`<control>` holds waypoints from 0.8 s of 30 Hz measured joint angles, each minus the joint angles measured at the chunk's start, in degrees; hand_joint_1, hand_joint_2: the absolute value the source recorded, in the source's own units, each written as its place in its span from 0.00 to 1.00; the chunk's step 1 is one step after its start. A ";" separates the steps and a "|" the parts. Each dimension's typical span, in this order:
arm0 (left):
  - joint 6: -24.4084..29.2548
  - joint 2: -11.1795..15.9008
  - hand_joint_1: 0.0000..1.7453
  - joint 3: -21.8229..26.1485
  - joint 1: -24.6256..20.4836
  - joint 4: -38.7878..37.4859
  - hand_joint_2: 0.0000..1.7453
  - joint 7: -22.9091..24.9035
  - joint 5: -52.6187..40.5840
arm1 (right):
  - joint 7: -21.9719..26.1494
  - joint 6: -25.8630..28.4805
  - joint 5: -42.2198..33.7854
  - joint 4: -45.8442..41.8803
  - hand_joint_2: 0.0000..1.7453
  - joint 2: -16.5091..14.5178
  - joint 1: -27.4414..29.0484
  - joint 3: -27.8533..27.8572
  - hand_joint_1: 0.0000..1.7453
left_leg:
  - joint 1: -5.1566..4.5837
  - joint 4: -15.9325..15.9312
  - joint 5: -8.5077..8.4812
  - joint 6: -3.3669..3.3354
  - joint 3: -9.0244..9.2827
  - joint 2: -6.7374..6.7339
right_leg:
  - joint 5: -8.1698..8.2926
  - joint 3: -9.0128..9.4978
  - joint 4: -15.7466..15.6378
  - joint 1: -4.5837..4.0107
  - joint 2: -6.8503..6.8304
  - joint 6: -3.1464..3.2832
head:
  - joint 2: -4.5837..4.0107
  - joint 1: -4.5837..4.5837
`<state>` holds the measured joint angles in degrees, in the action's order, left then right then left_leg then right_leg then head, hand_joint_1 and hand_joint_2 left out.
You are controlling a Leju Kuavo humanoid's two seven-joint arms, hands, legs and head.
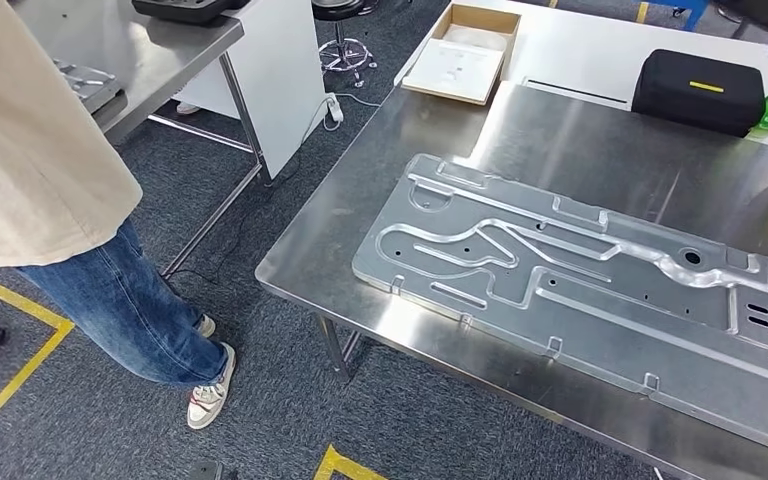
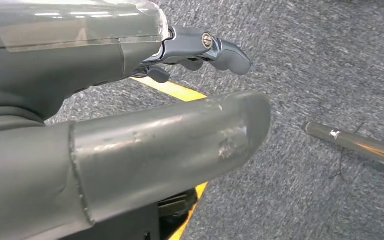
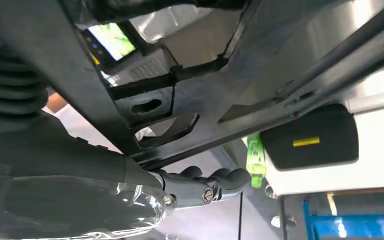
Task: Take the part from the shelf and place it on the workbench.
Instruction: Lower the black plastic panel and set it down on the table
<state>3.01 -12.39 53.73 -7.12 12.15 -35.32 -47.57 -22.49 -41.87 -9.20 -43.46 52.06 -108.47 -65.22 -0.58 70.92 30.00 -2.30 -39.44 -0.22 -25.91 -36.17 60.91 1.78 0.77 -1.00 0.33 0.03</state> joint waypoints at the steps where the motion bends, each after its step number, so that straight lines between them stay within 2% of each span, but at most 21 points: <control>1: 0.04 0.06 0.00 0.08 0.00 0.00 0.00 -0.03 0.01 | -0.12 1.72 0.43 -0.17 0.00 -0.01 -0.33 -0.26 0.00 | -0.24 -4.19 -1.77 -0.93 2.02 0.06 | 0.00 0.06 -0.06 -0.12 0.01 0.00 | 0.00 0.03; 2: 0.13 0.12 0.00 0.15 -0.05 0.00 0.00 -0.04 0.01 | 0.51 5.11 1.50 -0.13 0.00 -0.09 -0.53 -0.66 0.00 | -0.46 -7.75 -3.02 -1.69 3.67 0.04 | 0.03 0.11 -0.16 -0.26 0.03 -0.06 | 0.00 0.04; 3: 0.25 0.18 0.00 0.21 -0.11 0.00 0.00 -0.02 -0.01 | 1.91 9.37 3.03 0.25 0.00 -0.28 -0.56 -1.17 0.00 | -0.70 -10.04 -3.58 -2.23 4.73 -0.01 | 0.15 0.14 -0.34 -0.24 0.04 -0.23 | 0.00 0.04; 4: 0.43 0.20 0.00 0.25 -0.16 0.00 0.00 0.00 -0.03 | 4.01 14.02 4.77 0.87 0.00 -0.60 -0.28 -1.74 0.00 | -0.82 -10.97 -3.55 -2.47 5.19 -0.10 | 0.31 0.16 -0.62 -0.14 0.08 -0.48 | 0.00 0.03; 6: 0.76 0.05 0.00 0.26 -0.18 0.00 0.00 0.11 -0.20 | 9.26 22.20 7.58 2.16 0.00 -1.25 1.03 -2.52 0.00 | -0.74 -12.19 -4.15 -2.31 5.78 -0.37 | 0.66 0.33 -1.14 0.00 0.15 -1.10 | 0.00 0.00; 8: 1.08 -0.15 0.00 0.28 -0.25 0.00 0.00 0.25 -0.38 | 14.63 29.05 9.13 2.56 0.00 -1.16 2.90 -2.66 0.00 | -0.43 -13.99 -5.10 -2.25 6.61 -0.69 | -0.31 -0.15 0.04 -0.05 0.00 -1.42 | 0.00 0.04; 9: 1.20 -0.22 0.00 0.29 -0.29 0.00 0.00 0.30 -0.43 | 16.43 32.13 9.80 2.28 0.00 -0.83 4.07 -2.40 0.00 | -0.28 -14.68 -5.49 -2.24 6.92 -0.82 | -1.66 -1.10 2.18 -0.04 -0.10 -1.54 | 0.00 0.06; 11: 1.38 -0.32 0.00 0.30 -0.37 0.00 0.00 0.42 -0.49 | 17.84 37.27 11.81 0.96 0.00 -0.19 7.12 -1.10 0.00 | -0.33 -14.90 -5.65 -2.43 7.04 -0.87 | -4.98 -4.24 8.82 0.01 -0.26 -1.96 | 0.00 0.11; 12: 1.48 -0.38 0.00 0.30 -0.37 0.00 0.00 0.46 -0.55 | 17.93 39.57 13.41 0.09 0.00 0.09 9.12 -0.11 0.00 | -0.31 -14.83 -5.61 -2.42 7.02 -0.87 | -5.90 -5.60 11.65 0.09 -0.33 -2.22 | 0.00 0.12; 13: 1.62 -0.46 0.00 0.31 -0.33 0.00 0.00 0.52 -0.64 | 18.04 42.21 15.44 -0.79 0.00 0.39 11.34 1.09 0.00 | -0.29 -14.68 -5.54 -2.36 7.00 -0.85 | -5.72 -6.14 12.65 0.21 -0.41 -2.45 | 0.00 0.11; 14: 1.79 -0.58 0.00 0.31 -0.28 0.00 0.00 0.58 -0.75 | 18.17 45.34 17.93 -1.76 0.00 0.77 13.65 2.56 0.00 | -0.26 -14.47 -5.42 -2.25 6.97 -0.79 | -4.46 -5.54 11.44 0.34 -0.51 -2.64 | 0.00 0.12; 16: 2.16 -0.80 0.00 0.32 -0.19 0.00 0.00 0.67 -0.91 | 18.44 51.78 22.97 -4.22 0.00 1.55 18.68 6.50 0.00 | -0.23 -13.68 -4.90 -1.77 6.83 -0.62 | -0.88 -1.90 4.34 0.57 -0.79 -2.85 | 0.00 0.11; 17: 2.30 -0.88 0.00 0.32 -0.24 0.00 0.00 0.69 -0.93 | 18.54 53.93 25.04 -5.62 0.00 1.86 21.26 8.98 0.00 | -0.30 -13.09 -4.54 -1.43 6.67 -0.55 | 0.24 -0.28 1.15 0.47 -0.84 -2.69 | 0.00 0.10; 18: 2.43 -0.92 0.00 0.33 -0.30 0.00 0.00 0.71 -0.93 | 18.56 55.05 26.71 -6.99 0.00 2.10 24.01 11.63 0.00 | -0.38 -12.62 -4.24 -1.12 6.52 -0.50 | 0.70 0.71 -0.82 0.31 -0.83 -2.40 | 0.00 0.09; 20: 2.58 -0.94 0.00 0.34 -0.42 0.00 0.00 0.74 -0.95 | 18.51 55.75 29.33 -9.39 0.00 2.52 29.52 16.90 0.00 | -0.51 -12.16 -3.95 -0.73 6.31 -0.45 | 0.62 0.94 -1.43 -0.09 -0.66 -1.62 | 0.00 0.09; 22: 2.68 -0.96 0.00 0.34 -0.43 0.00 0.00 0.72 -0.98 | 18.42 55.92 31.51 -11.48 0.00 2.90 34.88 21.91 0.00 | -0.46 -11.82 -3.52 -0.33 6.12 -0.36 | 0.68 0.93 -1.48 0.15 -0.67 -0.97 | 0.00 0.10; 23: 2.72 -0.97 0.00 0.34 -0.44 0.00 0.00 0.69 -1.01 | 18.43 56.31 32.93 -12.74 0.00 2.99 37.84 24.85 0.00 | -0.40 -10.62 -2.63 -0.02 5.60 -0.29 | 0.74 0.95 -1.56 0.29 -0.72 -0.65 | 0.00 0.08; 24: 2.77 -0.99 0.00 0.34 -0.47 0.00 0.00 0.67 -1.03 | 18.55 56.83 34.43 -14.06 0.00 3.03 41.11 28.00 0.00 | -0.28 -8.04 -1.03 0.33 4.46 -0.21 | 0.79 0.98 -1.65 0.43 -0.79 -0.38 | 0.00 0.08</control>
<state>5.78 -13.39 54.07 -7.58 12.15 -34.65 -48.60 -3.93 14.96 25.23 -57.53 55.09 -67.35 -37.22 -0.86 62.88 28.96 -1.97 -34.97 -0.43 -25.12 -35.19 59.26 2.21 -0.02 -1.38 0.33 0.11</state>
